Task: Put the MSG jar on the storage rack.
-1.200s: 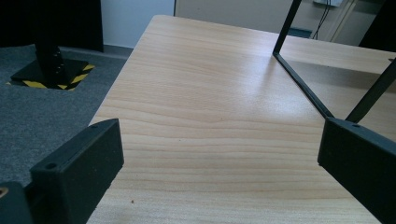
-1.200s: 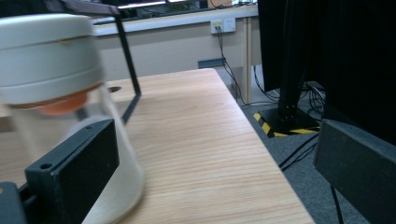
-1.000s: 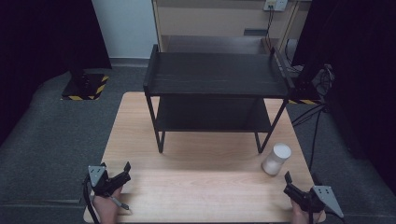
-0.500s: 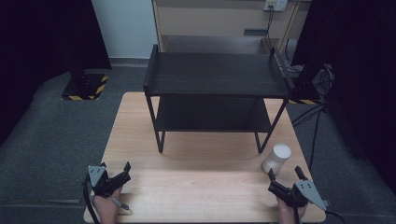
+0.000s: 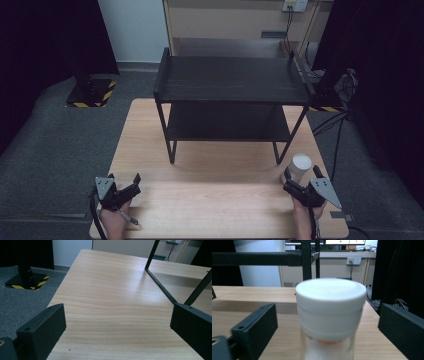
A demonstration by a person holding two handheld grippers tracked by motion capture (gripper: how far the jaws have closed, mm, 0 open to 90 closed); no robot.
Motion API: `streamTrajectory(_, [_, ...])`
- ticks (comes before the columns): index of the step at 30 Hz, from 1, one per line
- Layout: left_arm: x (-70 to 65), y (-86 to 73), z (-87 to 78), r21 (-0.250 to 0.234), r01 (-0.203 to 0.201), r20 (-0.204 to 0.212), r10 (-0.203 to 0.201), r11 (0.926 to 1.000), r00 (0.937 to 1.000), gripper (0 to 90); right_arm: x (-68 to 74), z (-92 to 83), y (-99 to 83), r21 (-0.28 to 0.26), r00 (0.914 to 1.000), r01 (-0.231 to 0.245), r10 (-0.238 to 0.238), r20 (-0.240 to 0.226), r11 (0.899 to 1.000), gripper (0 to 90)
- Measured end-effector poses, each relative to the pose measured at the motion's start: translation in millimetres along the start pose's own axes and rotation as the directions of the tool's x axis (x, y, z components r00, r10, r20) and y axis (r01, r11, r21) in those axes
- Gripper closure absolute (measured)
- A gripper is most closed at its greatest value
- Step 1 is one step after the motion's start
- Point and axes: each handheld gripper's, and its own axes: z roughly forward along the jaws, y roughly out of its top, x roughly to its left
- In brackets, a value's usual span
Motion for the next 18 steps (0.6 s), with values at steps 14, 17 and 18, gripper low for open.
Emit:
streamTrajectory(14, [-1.2,0.4,0.6,0.002,-0.006,-0.006,0.006,1.0000,1.0000,0.0,1.2,3.9,3.3,0.000,0.9995,-0.031,0.031,0.010,1.000,33.3])
streamTrajectory(17, [-1.0,0.7,0.9,0.004,-0.003,-0.006,0.003,1.0000,1.0000,0.0,-1.2,3.6,1.7,-0.006,0.9995,-0.032,0.032,0.001,0.999,33.4])
streamTrajectory(18, [-1.0,0.9,1.1,0.005,-0.003,-0.006,0.003,1.0000,1.0000,0.0,-1.9,3.5,0.7,-0.009,0.9994,-0.035,0.035,-0.001,0.999,33.5])
